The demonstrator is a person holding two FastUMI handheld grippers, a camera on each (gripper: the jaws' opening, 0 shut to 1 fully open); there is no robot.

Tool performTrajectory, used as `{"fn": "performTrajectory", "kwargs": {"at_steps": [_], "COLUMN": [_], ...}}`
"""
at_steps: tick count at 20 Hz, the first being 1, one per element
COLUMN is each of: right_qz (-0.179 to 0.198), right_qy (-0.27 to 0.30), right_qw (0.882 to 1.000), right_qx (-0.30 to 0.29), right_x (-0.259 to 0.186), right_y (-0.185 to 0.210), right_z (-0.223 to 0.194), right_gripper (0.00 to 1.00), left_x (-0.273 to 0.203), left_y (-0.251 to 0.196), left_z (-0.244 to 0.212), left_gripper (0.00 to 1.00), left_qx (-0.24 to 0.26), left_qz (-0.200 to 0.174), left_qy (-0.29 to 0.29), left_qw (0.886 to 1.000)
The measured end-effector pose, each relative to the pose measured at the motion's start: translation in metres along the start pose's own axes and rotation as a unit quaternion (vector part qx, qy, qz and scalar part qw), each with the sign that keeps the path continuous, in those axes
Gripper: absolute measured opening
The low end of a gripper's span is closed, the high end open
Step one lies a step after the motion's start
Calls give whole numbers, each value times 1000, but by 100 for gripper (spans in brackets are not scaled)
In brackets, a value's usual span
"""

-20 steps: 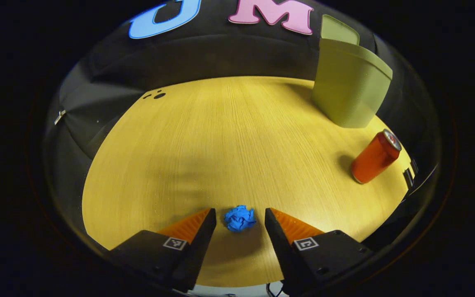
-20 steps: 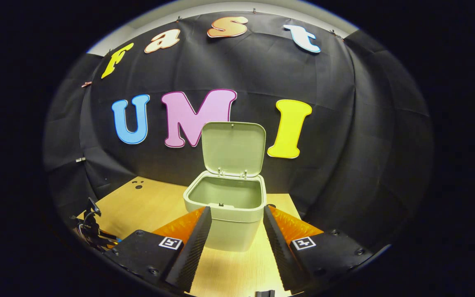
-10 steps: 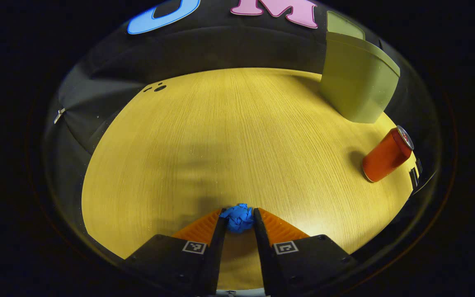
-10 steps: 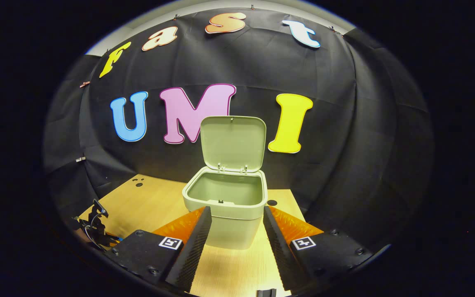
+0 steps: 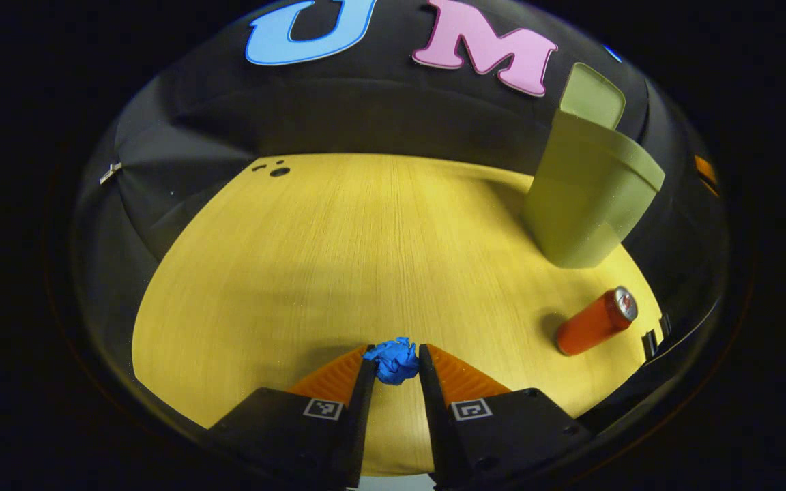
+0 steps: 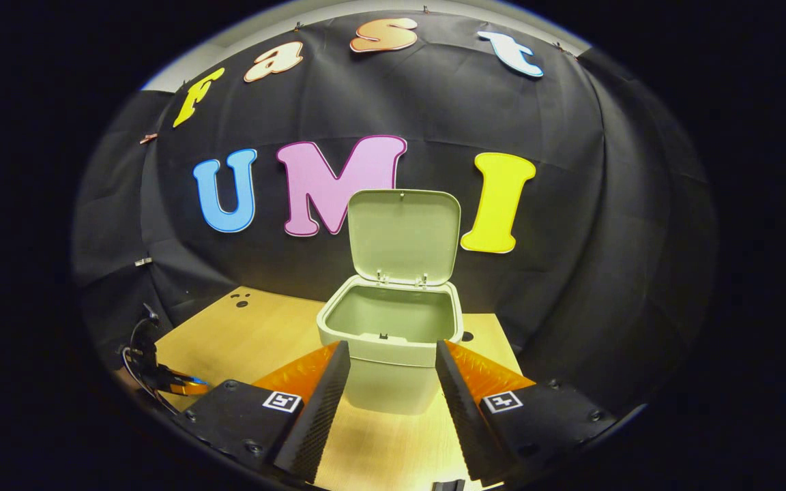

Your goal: Press the lid of the desktop garbage bin to open it, pick up the crumpled paper on the desktop and throw it into the bin, then pick up the pop can on the desktop and drop it into the bin, and finally close the garbage bin lid.

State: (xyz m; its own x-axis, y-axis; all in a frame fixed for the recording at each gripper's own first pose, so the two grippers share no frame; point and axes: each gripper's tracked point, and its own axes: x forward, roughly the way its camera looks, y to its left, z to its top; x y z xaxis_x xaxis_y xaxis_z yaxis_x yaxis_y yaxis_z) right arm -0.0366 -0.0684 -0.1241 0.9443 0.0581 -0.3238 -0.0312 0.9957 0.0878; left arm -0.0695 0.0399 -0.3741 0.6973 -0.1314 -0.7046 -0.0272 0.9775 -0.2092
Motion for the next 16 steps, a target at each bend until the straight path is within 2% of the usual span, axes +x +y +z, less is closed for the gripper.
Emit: {"fn": "performTrajectory", "kwargs": {"at_steps": [4,8,13,14,16], "right_qz": [21,34,39,39,42], "right_qy": [-5,-9,-7,-6,-4], "right_qw": [1000,999,999,999,999], "right_qx": [13,8,21,24,34], "right_x": [1,1,0,-1,-2], "right_y": [11,17,17,17,16], "right_z": [1,1,-3,-4,-5], "right_gripper": [81,81,87,88,94], "left_x": [-25,-52,-72,-74,-75], "left_y": [-18,-43,-70,-76,-89], "left_z": [63,128,191,202,221], "left_gripper": [43,43,43,39,43], "left_qx": [-1,2,12,17,28], "left_qz": [-14,-34,-59,-64,-74], "left_qy": [-65,-133,-190,-199,-213], "left_qw": [998,991,980,978,974]}}
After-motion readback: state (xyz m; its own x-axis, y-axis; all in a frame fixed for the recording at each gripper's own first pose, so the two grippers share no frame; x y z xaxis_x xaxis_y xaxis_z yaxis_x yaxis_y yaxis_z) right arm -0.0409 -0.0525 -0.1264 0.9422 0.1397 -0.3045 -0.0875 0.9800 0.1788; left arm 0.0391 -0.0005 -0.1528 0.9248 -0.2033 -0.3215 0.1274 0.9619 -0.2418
